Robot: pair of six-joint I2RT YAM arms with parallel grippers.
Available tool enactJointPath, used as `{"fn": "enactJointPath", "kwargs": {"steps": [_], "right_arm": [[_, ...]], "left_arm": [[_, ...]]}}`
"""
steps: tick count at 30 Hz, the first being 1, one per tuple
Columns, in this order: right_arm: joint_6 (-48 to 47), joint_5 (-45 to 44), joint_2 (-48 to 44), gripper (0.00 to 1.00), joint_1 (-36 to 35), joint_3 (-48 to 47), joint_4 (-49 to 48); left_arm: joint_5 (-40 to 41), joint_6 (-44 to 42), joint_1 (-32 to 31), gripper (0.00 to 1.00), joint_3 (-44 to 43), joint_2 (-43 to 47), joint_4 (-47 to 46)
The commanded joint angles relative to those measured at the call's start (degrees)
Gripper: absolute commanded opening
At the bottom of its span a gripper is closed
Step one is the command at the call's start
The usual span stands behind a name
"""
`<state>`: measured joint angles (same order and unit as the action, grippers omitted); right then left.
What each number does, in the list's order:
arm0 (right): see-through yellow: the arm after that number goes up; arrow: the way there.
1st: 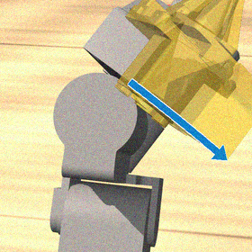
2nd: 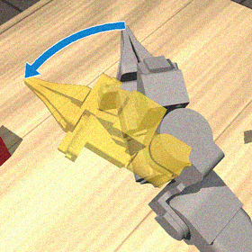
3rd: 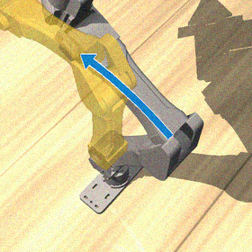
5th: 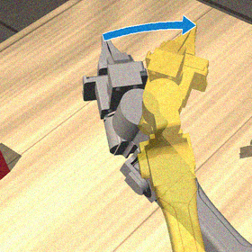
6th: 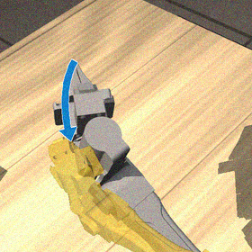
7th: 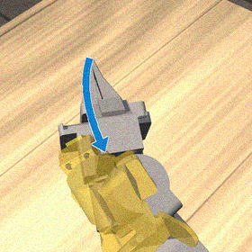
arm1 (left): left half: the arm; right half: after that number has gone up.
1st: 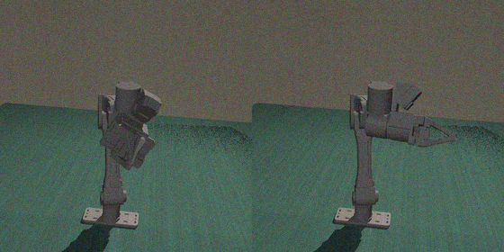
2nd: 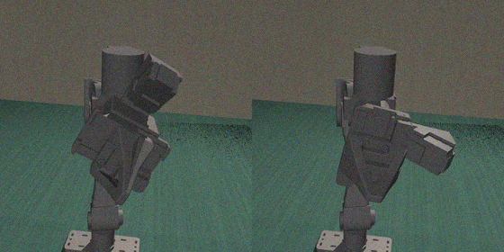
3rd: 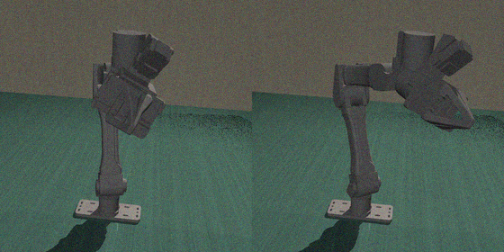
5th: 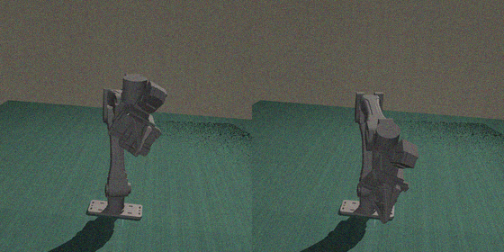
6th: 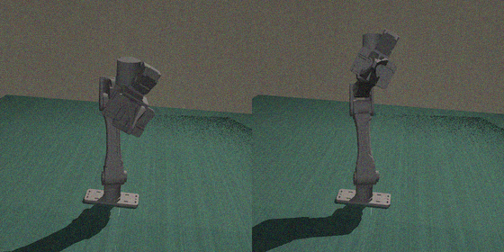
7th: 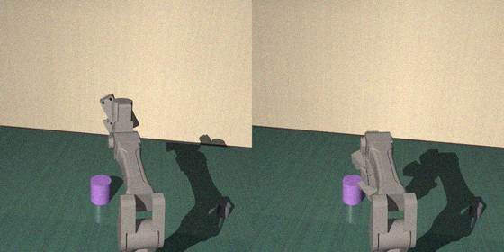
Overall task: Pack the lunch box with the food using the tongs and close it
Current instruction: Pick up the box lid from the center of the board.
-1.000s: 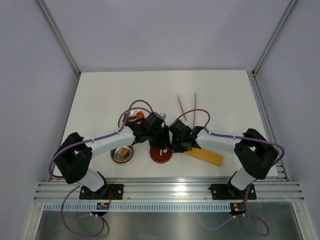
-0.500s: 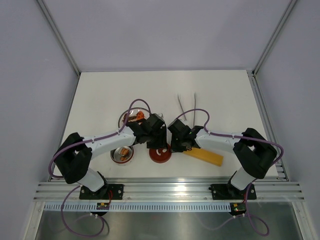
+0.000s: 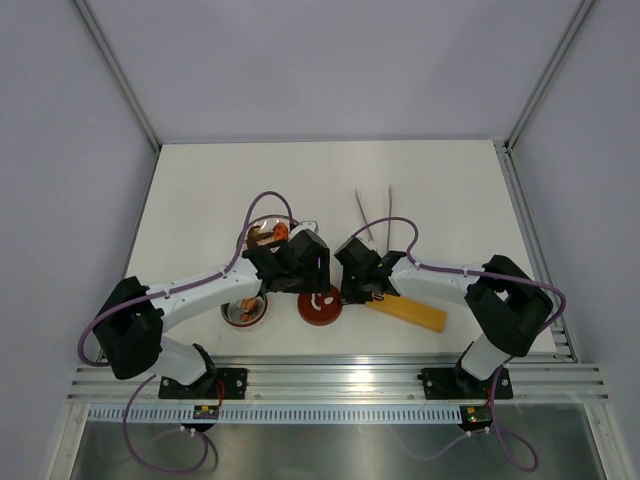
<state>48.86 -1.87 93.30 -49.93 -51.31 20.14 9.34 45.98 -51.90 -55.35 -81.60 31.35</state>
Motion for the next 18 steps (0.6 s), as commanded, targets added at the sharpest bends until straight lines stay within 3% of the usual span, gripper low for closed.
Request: {"fn": "enactJointPath", "kwargs": {"steps": [1,13,18], "right_arm": [[-0.3,-1.2,1.9,0.04,-0.3,-0.4,1.7],[-0.1,-1.4,1.4,0.04,-0.3,0.2,1.8],[-0.2,-1.5,1.4,0.04,-0.3,0.1,1.9]], "left_arm": [[2.1,1.1,-0.1,0.68,-0.3,-0.7,-0.7],[-3.9,2.5,1.0,0.56,3.8,-6.5,-7.4],[-5.0,2.1,1.0,0.44,3.7,-7.0,-8.2]]}}
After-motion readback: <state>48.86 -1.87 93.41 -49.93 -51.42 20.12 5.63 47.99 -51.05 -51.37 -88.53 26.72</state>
